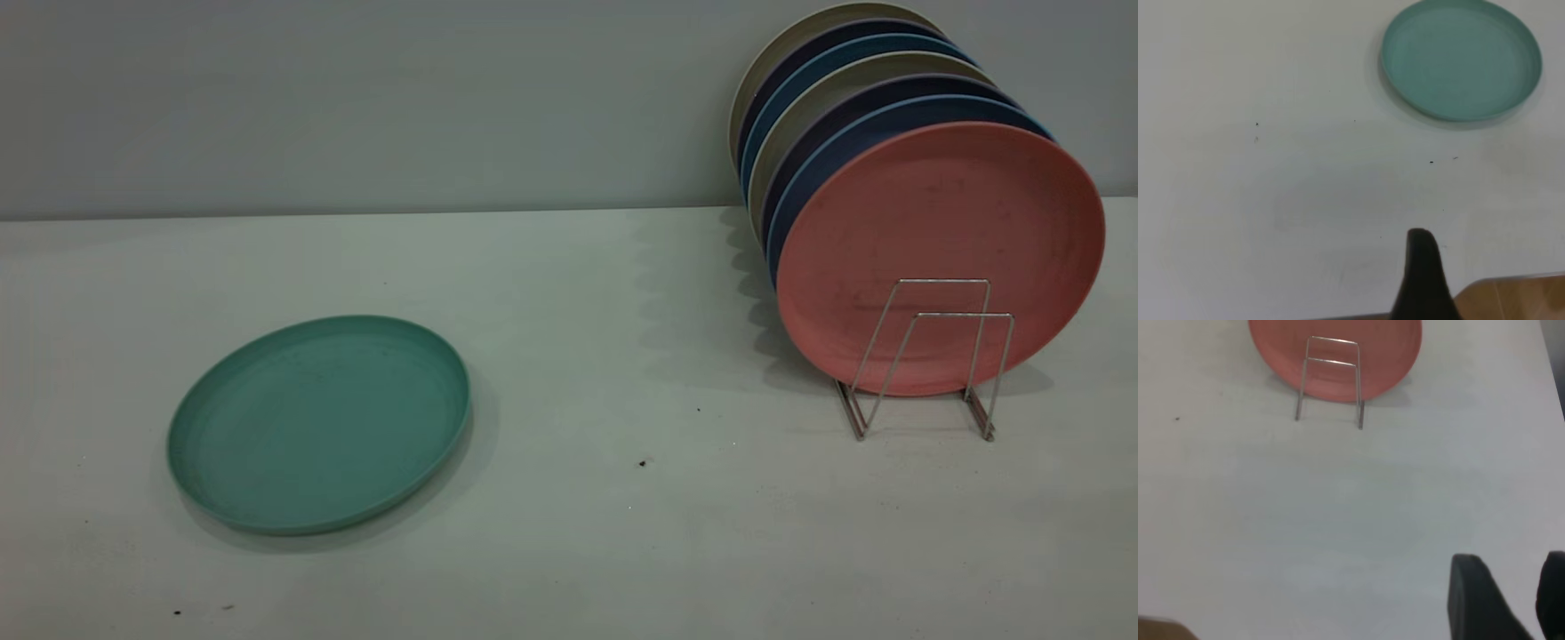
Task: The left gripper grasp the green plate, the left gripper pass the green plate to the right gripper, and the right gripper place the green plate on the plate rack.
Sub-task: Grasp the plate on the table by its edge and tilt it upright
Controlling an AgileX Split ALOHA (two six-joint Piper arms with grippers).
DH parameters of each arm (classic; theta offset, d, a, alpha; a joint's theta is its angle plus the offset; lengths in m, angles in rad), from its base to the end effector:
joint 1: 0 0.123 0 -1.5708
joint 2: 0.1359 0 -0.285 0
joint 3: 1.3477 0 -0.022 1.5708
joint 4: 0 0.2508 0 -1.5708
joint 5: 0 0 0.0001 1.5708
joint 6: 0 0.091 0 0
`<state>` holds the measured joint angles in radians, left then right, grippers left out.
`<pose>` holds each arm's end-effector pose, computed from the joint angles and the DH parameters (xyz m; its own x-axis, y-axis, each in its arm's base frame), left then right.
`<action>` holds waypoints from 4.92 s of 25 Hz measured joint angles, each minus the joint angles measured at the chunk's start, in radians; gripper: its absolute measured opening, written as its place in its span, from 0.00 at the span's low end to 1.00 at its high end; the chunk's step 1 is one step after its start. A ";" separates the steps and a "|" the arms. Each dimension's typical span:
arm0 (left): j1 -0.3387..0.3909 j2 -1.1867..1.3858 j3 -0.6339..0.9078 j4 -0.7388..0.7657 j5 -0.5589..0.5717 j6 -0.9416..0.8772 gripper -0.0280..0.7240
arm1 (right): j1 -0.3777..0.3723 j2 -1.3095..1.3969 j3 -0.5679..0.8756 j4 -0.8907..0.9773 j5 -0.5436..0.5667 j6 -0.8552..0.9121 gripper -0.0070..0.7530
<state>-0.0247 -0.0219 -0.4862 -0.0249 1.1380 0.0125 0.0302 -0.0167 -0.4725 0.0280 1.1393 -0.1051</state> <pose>-0.0100 -0.0018 0.2672 -0.5161 0.0148 -0.8564 0.0451 0.9989 -0.0099 -0.0079 0.0021 0.2634 -0.5261 -0.1092 -0.8434 -0.1012 0.9927 -0.0654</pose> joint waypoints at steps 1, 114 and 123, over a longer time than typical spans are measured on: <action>0.000 0.000 0.000 0.000 0.000 0.000 0.79 | 0.000 0.000 0.000 0.000 0.000 0.000 0.33; 0.242 2.262 -0.308 -1.740 -0.692 1.462 0.06 | 0.000 0.684 -0.021 0.669 -0.470 -0.638 0.42; 0.242 2.229 -0.322 -1.742 -0.738 1.506 0.06 | 0.000 0.770 -0.021 0.830 -0.426 -0.683 0.42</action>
<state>0.2174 2.2069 -0.8077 -1.7665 0.4004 1.5189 0.0302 0.7534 -0.4930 0.8576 0.7130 -0.7884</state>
